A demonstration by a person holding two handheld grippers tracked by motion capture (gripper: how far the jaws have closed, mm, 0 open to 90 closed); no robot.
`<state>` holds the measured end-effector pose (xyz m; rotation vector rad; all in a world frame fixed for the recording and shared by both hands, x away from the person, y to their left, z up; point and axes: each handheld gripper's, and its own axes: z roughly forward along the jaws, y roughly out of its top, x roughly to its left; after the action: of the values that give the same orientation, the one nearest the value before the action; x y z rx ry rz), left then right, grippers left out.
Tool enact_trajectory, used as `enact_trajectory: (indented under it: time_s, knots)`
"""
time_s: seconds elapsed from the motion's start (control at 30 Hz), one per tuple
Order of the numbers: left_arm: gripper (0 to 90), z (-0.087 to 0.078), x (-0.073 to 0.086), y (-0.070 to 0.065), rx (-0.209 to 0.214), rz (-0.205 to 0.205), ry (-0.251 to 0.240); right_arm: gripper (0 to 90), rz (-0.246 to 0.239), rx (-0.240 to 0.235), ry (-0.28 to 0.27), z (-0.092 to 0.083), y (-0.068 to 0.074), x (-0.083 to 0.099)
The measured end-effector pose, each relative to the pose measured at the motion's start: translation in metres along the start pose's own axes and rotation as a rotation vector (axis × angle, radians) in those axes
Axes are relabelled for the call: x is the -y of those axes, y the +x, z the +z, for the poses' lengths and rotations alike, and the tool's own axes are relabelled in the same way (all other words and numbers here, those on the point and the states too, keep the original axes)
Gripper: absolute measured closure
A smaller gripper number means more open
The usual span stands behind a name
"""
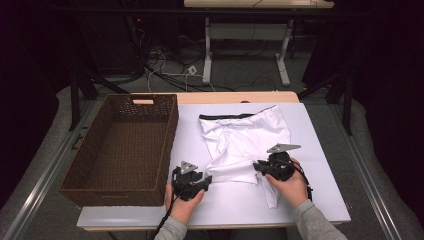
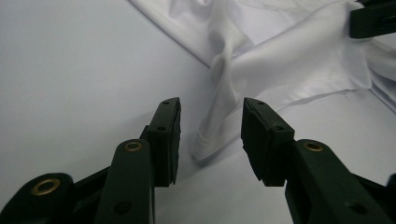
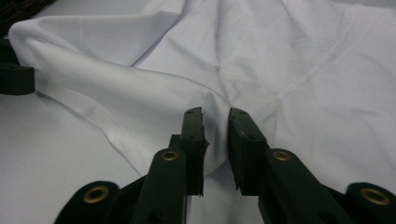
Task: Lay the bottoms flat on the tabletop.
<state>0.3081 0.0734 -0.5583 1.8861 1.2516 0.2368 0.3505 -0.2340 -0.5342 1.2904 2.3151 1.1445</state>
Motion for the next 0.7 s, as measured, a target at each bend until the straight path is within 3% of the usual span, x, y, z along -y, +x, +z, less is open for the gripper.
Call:
enact_trajectory:
  time_s: [0.1,0.33,0.57,0.7]
  knots:
    - [62.2,0.001,0.003,0.003,0.004,-0.016,-0.004,63.8,-0.012,0.011,-0.043,-0.009,0.007,0.002]
    - [67.4,-0.001,0.005,0.004,0.019,-0.019,0.004,57.1,-0.014,0.016,-0.094,-0.027,0.023,0.011]
    - [72.8,-0.002,0.005,0.002,0.022,-0.014,-0.003,60.4,0.002,0.026,-0.049,-0.030,0.033,0.026]
    - [74.7,-0.002,0.005,0.002,0.023,-0.011,-0.010,62.6,0.050,0.020,-0.020,-0.022,0.029,0.029]
